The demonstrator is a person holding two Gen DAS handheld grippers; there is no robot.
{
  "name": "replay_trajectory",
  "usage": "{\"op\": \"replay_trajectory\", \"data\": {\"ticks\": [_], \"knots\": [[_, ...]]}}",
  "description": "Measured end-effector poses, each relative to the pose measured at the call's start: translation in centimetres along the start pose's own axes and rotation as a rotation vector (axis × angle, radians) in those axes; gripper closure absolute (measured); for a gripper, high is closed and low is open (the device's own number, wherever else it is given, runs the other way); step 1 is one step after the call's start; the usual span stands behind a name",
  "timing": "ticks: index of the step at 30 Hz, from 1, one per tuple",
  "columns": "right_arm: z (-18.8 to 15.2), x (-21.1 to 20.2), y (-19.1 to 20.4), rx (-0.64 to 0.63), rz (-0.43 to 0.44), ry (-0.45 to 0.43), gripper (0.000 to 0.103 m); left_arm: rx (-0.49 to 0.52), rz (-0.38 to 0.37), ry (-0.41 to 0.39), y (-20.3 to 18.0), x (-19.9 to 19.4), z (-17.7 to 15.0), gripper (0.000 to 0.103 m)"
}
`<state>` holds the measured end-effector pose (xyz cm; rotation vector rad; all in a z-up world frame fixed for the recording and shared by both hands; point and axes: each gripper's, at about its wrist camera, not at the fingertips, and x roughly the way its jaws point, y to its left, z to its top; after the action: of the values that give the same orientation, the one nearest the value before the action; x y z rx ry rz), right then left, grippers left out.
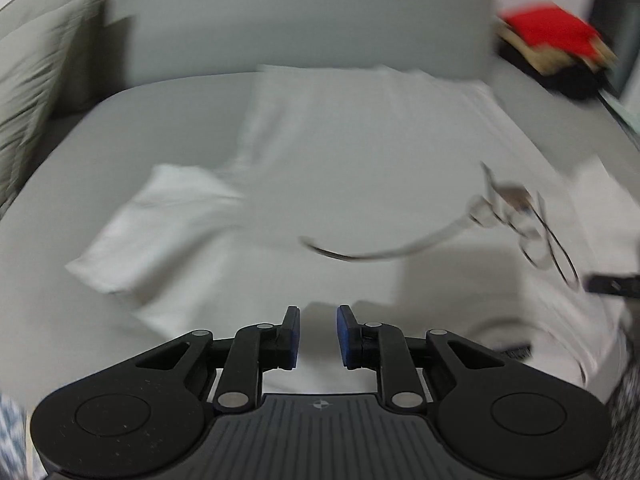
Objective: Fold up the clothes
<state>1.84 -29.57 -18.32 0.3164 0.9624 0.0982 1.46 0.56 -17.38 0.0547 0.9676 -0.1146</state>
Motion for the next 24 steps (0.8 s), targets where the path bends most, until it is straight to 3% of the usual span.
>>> {"op": "replay_trajectory", "data": {"ticks": [2,4,7,10,14,17,20,22,24], "knots": [[-0.8,0.3,0.6,-0.08,-0.098,0.024,0.081,0.056,0.003,0.049,-1.4,0.7,-0.9,0.084],[-1.6,0.1,0.6,-0.124,-0.192,0.043,0.081,0.118,0.019,0.043,-2.1,-0.4,-1.9,0.084],[-2.1,-1.1,-1.5,-0.029,-0.211,0.087,0.081,0.105,0.0,0.057,-1.2,-1.8,-2.2,0.084],[-1.8,-2.6,-2.4,0.058,-0.153,0.086,0.08,0.035,-0.02,0.006,-0.2,-2.9,-1.6,0.084],[-1.5,-4.0,-0.1,0.05,-0.002,0.018,0.08,0.012,-0.024,-0.062,-0.9,-2.4,-0.7,0.084],[-2.0,-2.9,2.4,-0.018,0.101,0.053,0.08,0.046,-0.027,0.013,-1.8,-0.9,-1.4,0.083],[-3.4,-1.5,3.6,-0.085,0.078,0.15,0.08,0.078,-0.049,0.057,-1.6,-1.6,-1.7,0.084],[-2.9,-2.9,3.6,-0.078,0.097,0.124,0.08,0.098,-0.075,0.075,-1.0,-2.6,-1.7,0.084],[-1.6,-4.6,3.6,-0.051,0.124,0.105,0.079,0.074,-0.083,0.006,0.2,-4.8,-0.4,0.084]]}}
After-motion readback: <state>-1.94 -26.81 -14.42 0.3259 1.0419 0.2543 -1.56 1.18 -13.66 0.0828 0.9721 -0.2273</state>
